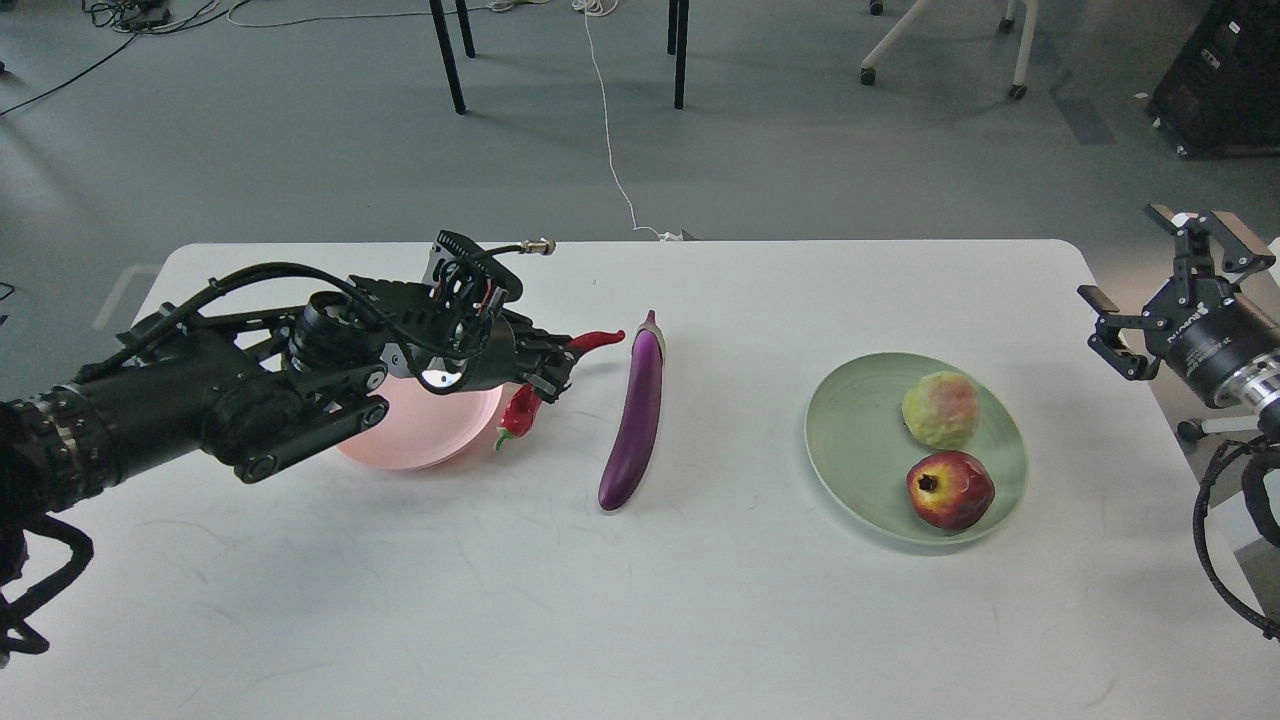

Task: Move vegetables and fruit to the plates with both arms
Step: 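Lift the red chili pepper onto the pink plate and release it, then move the left hand to the purple eggplant and grasp it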

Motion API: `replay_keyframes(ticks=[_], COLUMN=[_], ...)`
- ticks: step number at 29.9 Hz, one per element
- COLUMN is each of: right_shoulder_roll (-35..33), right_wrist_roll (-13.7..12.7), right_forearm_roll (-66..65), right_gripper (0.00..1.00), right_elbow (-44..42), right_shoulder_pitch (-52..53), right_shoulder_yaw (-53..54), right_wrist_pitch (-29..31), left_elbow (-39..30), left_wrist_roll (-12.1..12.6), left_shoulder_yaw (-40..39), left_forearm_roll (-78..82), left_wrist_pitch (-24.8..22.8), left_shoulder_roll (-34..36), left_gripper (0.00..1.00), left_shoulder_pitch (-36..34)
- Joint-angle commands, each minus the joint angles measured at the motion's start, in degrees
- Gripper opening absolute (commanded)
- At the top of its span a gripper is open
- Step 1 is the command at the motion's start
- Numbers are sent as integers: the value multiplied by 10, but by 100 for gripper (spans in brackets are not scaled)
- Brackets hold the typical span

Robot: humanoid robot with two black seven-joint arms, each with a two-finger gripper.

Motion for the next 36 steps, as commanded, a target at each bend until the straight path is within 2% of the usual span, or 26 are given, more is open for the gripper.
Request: replay_keyframes(ticks=[1, 6, 9, 10, 12, 14, 19, 25, 27, 30, 36], right_shoulder_roll=[0, 3, 2, 2, 1, 1, 1, 2, 2, 1, -1], right_wrist_roll=[0, 0, 0, 0, 0, 0, 0, 0, 0, 0, 0], right_forearm_roll=[0, -2, -2, -2, -2, -2, -2, -2, -2, -2, -2], right_gripper=[99, 99, 99, 99, 99, 99, 99, 99, 99, 99, 99], right_elbow=[0, 0, 0, 0, 0, 1, 1, 1, 1, 1, 2], right_shoulder_pitch=[-1, -1, -1, -1, -1, -1, -2, -5, -7, -9, -14], right_shoulder_yaw=[0, -1, -1, -1, -1, -1, -1, -1, -1, -1, 0], right_wrist_pitch=[0, 0, 0, 0, 0, 0, 0, 0, 0, 0, 0], left_elbow=[0, 4, 7, 8, 9, 8, -2, -115, -136, -139, -87], left_wrist_roll=[-2, -11, -12, -12, -12, -12, -12, 0, 19, 56, 83], left_shoulder_yaw=[3, 4, 2, 2, 2, 0, -4, -32, -33, -33, -28], left_forearm_roll=[-2, -3, -4, -4, -6, -10, -43, -56, -57, -66, -87], left_wrist_pitch=[4, 7, 14, 18, 23, 26, 39, 46, 43, 33, 5], left_shoulder_roll=[49, 91, 107, 112, 118, 119, 117, 96, 63, 7, -94], left_gripper=[11, 16, 25, 30, 53, 70, 88, 91, 91, 91, 91], left_shoulder_pitch=[5, 32, 56, 58, 65, 69, 63, 26, 20, 18, 18])
